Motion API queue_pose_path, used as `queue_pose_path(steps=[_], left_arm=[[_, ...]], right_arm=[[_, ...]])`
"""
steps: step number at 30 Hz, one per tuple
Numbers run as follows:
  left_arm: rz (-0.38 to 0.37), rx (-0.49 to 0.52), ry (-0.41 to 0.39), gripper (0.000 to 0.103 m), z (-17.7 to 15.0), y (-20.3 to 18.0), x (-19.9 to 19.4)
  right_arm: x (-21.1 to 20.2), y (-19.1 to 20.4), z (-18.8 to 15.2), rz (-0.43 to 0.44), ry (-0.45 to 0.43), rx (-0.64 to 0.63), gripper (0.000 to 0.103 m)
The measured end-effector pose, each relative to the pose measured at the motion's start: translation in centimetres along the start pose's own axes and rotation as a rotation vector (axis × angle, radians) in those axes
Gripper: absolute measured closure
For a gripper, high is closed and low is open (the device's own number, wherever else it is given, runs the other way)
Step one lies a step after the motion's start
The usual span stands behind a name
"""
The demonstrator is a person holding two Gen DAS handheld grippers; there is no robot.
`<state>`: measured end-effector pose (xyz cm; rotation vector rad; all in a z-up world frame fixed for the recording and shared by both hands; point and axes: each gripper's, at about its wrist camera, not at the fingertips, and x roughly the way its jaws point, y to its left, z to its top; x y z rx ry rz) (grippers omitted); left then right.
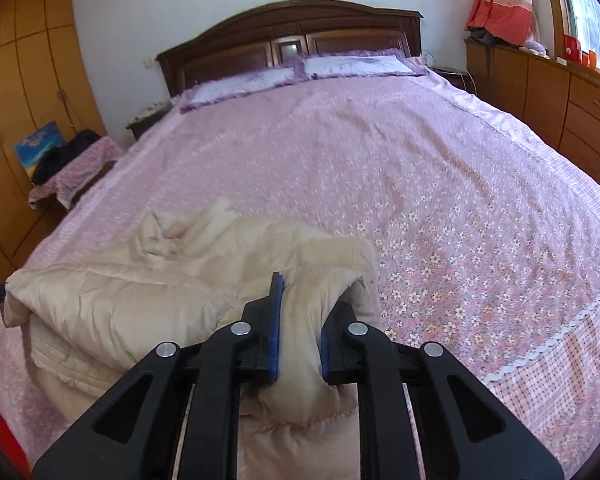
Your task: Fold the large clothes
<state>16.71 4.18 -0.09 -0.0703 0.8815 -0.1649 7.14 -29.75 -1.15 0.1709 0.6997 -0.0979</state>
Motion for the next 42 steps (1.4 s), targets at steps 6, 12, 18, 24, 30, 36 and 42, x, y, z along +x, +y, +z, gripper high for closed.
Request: queue_pose_path(steps=[6,12,18,24,30,36,42], left_arm=[[0.083,0.073,0.014,0.083,-0.5,-1.2,3.0],[0.069,0.089,-0.001,0.078,-0.4,-1.2,2.3],[-0.032,0.069,-0.002,0.041,0.1,-0.7,-0.4],[-0.117,0.082,-0.019,0.014,-0.8,-1.1,-2.9],[-0.129,0.072,-0.052,0.006,-1.6,-0.5,-5.4],[-0.077,0.083,-0.087,0.006,-3.3,1.1,-7.5],[-0.006,0.044,-0.021,0.006,-5.6,4.0,-5.7]], right_arm=[[2.0,0.4,-0.9,-0.018,0.02,-0.016,0.076],[1.3,-0.3,-0.6,0.016,0.021,0.028,0.069],[-0.7,0.0,0.0,0.068,0.004,0.028,0.052],[-1.9,-0.1,-0.4,0.119,0.0,0.043,0.025],[-3.9,-0.2,-0.7,0.105,-0.036,0.016,0.017],[-5.1,-0.9,-2.8,0.075,-0.012,-0.013,0.017],[-4.2,-2.7,-6.1,0.057,0.067,0.033,0.017]])
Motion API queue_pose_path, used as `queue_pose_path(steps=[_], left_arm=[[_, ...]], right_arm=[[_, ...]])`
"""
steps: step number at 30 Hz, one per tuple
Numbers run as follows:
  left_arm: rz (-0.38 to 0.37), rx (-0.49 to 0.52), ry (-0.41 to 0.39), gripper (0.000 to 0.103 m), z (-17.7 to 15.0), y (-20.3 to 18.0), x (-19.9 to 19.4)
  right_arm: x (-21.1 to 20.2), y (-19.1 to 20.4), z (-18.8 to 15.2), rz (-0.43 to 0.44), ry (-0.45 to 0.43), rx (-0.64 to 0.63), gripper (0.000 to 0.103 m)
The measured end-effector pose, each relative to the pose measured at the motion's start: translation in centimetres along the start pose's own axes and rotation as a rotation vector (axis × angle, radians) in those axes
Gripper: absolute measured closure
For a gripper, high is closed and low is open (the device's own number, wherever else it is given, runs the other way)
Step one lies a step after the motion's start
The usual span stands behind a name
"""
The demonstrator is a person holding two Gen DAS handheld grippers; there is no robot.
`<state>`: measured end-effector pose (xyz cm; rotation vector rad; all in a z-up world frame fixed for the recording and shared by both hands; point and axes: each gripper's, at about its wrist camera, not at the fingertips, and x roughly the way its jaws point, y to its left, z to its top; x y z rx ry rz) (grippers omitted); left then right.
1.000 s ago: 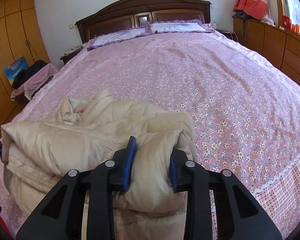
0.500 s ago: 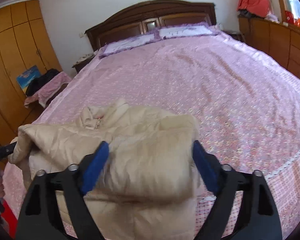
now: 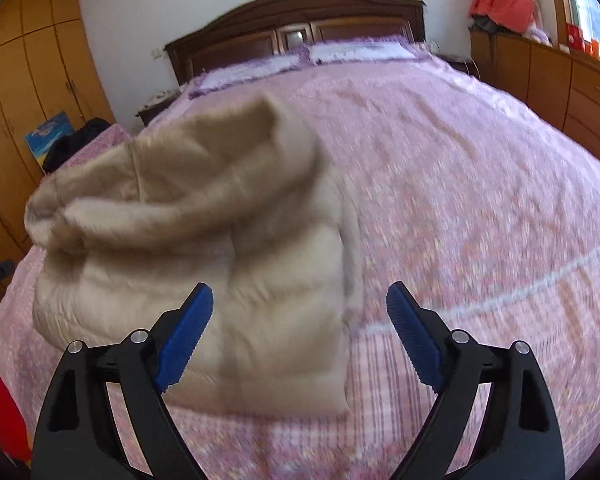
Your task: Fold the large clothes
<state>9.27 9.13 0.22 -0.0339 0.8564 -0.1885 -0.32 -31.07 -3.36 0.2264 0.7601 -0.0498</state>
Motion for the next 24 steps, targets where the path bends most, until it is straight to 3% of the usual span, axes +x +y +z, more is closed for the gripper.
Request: queue_pose_path(steps=[8,19,20,22,24], left_arm=[[-0.028,-0.108,0.103,0.006,-2.3,1.8,5.0],[-0.157,-0.233,0.145,0.006,-2.4,0.9,9.1],[-0.161,-0.235,0.145,0.011,-2.4,0.5,9.1],[-0.178,-0.242,0.151,0.025,-2.5,0.4,9.1],[-0.186,-0.253,0.154,0.052,-2.4,0.4,8.8]], right_arm=[[2.7,-1.1,-1.5,0.056,0.091,0.086,0.017],[6.4,-0.7,-0.9,0.162,0.164,0.173,0.016],[6.5,-0.7,-0.8,0.171,0.165,0.177,0.016],[6.4,-1.0,-0.8,0.224,0.164,0.19,0.032],[5.7,-1.3,-0.7,0.26,0.138,0.197,0.055]])
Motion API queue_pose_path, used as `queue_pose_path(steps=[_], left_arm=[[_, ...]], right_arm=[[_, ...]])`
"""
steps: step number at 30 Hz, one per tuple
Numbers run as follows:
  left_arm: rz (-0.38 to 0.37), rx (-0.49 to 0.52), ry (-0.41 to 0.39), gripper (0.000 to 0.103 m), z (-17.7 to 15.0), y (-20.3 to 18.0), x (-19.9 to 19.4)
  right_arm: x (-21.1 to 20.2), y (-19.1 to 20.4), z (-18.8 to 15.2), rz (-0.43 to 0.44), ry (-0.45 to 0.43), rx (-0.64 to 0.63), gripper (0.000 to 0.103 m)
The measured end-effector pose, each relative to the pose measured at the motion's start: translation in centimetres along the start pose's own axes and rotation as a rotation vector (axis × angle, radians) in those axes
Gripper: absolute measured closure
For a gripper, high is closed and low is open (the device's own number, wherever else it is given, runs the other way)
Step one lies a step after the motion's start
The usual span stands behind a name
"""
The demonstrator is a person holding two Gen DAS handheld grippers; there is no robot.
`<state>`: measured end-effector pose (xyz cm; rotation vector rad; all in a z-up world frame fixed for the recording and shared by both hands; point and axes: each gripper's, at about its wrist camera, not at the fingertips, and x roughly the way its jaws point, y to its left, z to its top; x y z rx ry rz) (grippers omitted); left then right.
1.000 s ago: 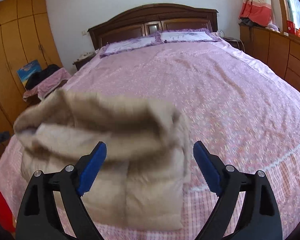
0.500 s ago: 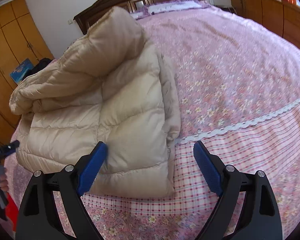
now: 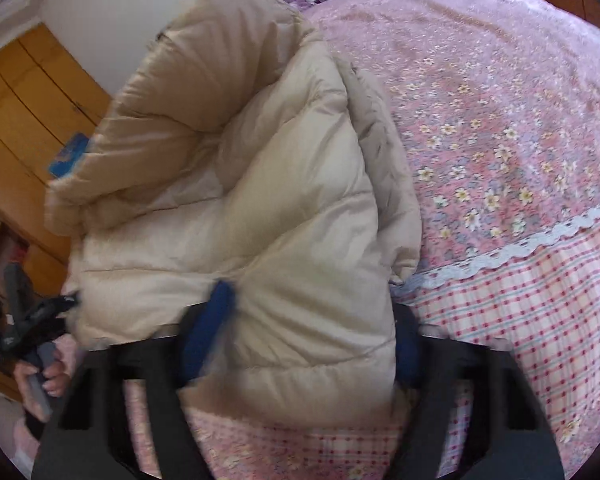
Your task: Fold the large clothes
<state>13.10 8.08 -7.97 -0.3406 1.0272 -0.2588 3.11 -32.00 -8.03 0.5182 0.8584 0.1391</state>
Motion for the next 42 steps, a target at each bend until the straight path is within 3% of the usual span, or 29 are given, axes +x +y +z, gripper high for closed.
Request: queue_pose_path(steps=[3,5,16,20,22,26,30,36,42], left_arm=[[-0.056,-0.022,0.011,0.073,-0.2,0.1,-1.2],[-0.062,-0.008,0.011,0.077,-0.6,-0.3,-2.2],[-0.047,0.036,0.088,0.078,-4.9,-1.1,-7.2],[-0.075,0.03,0.117,0.073,-6.7,-0.2,-8.1],[-0.074,0.033,0.128,0.068,-7.3,0.2,-8.0],[-0.028,0.061,0.128,0.051,-7.4,0.3,-7.8],[0.06,0.127,0.077,0.032,-7.1,-0.5,-9.0],[0.115,0.208,-0.004,0.021,-5.6,-1.5,-11.3],[0.106,0.292,-0.044,0.02,-1.8,-2.4,-8.9]], right_arm=[[-1.4,0.2,0.1,0.023,-0.023,-0.031,0.074],[-2.1,0.8,0.1,0.022,-0.027,-0.05,0.079],[-7.1,1.4,-3.1,-0.017,0.046,-0.087,0.081],[-8.2,0.8,-4.8,-0.021,0.061,-0.062,0.08],[-7.8,0.5,-5.0,-0.032,0.068,-0.055,0.077],[-7.1,0.3,-5.1,-0.115,0.065,-0.064,0.05],[-7.9,1.2,-5.2,-0.134,0.056,-0.119,0.039],[-10.0,2.1,-3.8,-0.2,-0.02,-0.201,0.027],[-8.6,2.5,-0.3,-0.178,-0.077,-0.255,0.025]])
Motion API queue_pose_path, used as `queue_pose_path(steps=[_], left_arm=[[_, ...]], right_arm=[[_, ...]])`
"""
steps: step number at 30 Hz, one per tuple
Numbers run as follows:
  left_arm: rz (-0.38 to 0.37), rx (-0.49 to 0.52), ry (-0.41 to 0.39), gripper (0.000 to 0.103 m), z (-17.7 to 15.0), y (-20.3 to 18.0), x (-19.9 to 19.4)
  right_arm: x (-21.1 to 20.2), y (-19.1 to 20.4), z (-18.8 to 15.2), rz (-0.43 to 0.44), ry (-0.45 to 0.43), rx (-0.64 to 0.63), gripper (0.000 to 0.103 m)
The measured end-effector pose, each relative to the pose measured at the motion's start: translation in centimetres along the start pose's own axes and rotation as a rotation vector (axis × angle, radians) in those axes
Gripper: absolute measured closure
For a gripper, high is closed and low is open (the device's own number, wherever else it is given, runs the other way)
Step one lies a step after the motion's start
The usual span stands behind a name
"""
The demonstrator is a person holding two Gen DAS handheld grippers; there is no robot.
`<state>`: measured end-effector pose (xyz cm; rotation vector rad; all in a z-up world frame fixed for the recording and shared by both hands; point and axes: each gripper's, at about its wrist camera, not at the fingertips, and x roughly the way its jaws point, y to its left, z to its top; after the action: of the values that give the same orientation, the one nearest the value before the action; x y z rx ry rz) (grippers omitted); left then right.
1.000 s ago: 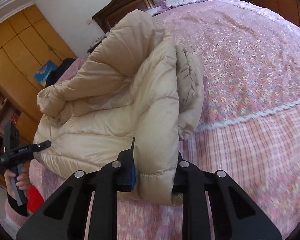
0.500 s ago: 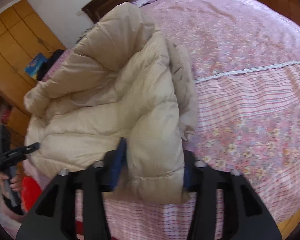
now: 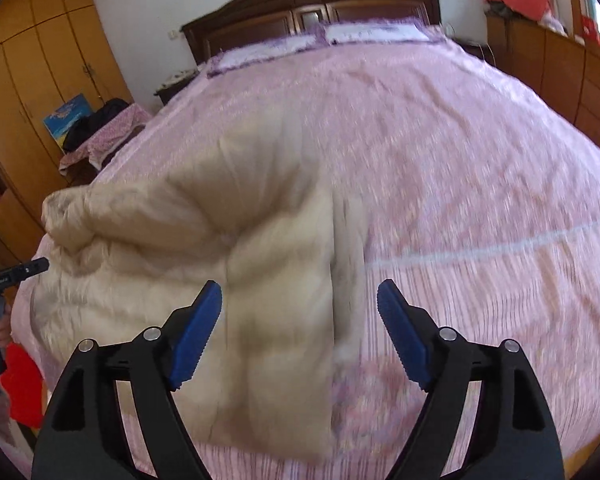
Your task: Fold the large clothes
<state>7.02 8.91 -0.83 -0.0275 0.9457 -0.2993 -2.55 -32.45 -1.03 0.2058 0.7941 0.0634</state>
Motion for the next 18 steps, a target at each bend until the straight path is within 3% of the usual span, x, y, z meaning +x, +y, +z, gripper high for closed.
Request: queue_pose_path(steps=[6,11,13,15,18], left_arm=[[0.015,0.099,0.016,0.02,3.7,-1.3,3.1],[0.014,0.143,-0.008,0.02,5.3,-2.1,4.5],[0.018,0.137,-0.021,0.033,5.6,-2.1,5.0],[0.009,0.1,-0.006,0.072,5.8,-1.7,5.9],[-0.029,0.034,-0.032,0.086,6.1,-1.3,5.8]], right_arm=[[4.2,0.7,3.2,0.011,0.046,-0.06,0.025],[6.6,0.2,4.7,0.041,0.05,-0.021,0.025],[7.0,-0.2,4.8,0.047,0.052,0.006,0.032],[7.0,-0.4,4.9,0.035,0.043,0.025,0.055],[5.9,-0.4,5.2,0.074,0.005,0.053,0.08]])
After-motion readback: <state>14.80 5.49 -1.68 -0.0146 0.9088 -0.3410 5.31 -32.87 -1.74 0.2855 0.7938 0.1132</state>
